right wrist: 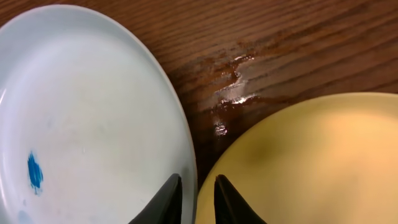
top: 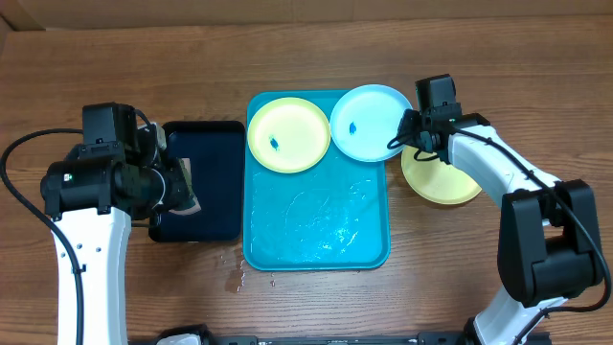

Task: Clean dirty plates on tray and stack at the side
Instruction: 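Drag the white plate toward the tray front and grip its rim with right gripper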

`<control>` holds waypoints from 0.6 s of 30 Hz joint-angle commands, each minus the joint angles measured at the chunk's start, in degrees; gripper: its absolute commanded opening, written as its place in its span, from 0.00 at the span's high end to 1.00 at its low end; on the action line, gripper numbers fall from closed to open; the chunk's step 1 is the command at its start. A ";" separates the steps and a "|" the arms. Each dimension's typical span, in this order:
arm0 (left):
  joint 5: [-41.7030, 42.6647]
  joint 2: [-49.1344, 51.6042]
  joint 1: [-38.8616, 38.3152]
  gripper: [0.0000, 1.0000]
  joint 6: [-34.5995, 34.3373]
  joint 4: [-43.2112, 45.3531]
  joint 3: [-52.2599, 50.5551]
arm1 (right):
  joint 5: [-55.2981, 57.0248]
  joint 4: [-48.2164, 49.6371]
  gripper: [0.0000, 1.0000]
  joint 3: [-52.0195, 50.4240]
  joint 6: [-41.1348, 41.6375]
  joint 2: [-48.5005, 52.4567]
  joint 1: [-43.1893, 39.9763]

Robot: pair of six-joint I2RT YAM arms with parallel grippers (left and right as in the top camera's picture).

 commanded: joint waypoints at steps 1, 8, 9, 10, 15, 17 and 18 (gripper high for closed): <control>0.68 0.20 -0.24 0.96 1.27 0.24 0.28 | -0.04 -0.26 0.80 -0.31 -0.04 -0.04 0.26; 0.68 0.20 -0.24 0.96 1.27 0.24 0.28 | -0.04 -0.04 0.84 -0.31 -0.04 -0.04 0.26; 0.68 0.20 -0.24 0.96 1.27 0.24 0.28 | -0.04 -0.07 0.88 -0.31 -0.04 -0.04 0.26; 0.68 0.20 -0.24 0.96 1.27 0.24 0.28 | -0.04 -0.13 0.93 -0.31 -0.02 -0.04 0.26; 0.68 0.20 -0.24 0.96 1.27 0.28 0.28 | -0.02 -0.66 0.96 -0.28 -0.04 -0.04 0.26; 0.68 0.20 -0.24 0.96 1.27 0.28 0.28 | -0.02 -1.38 0.96 0.39 -0.04 -0.35 -0.28; 0.68 0.20 -0.24 0.96 1.27 0.28 0.28 | -0.02 -2.47 0.96 1.11 -0.04 -0.74 -0.68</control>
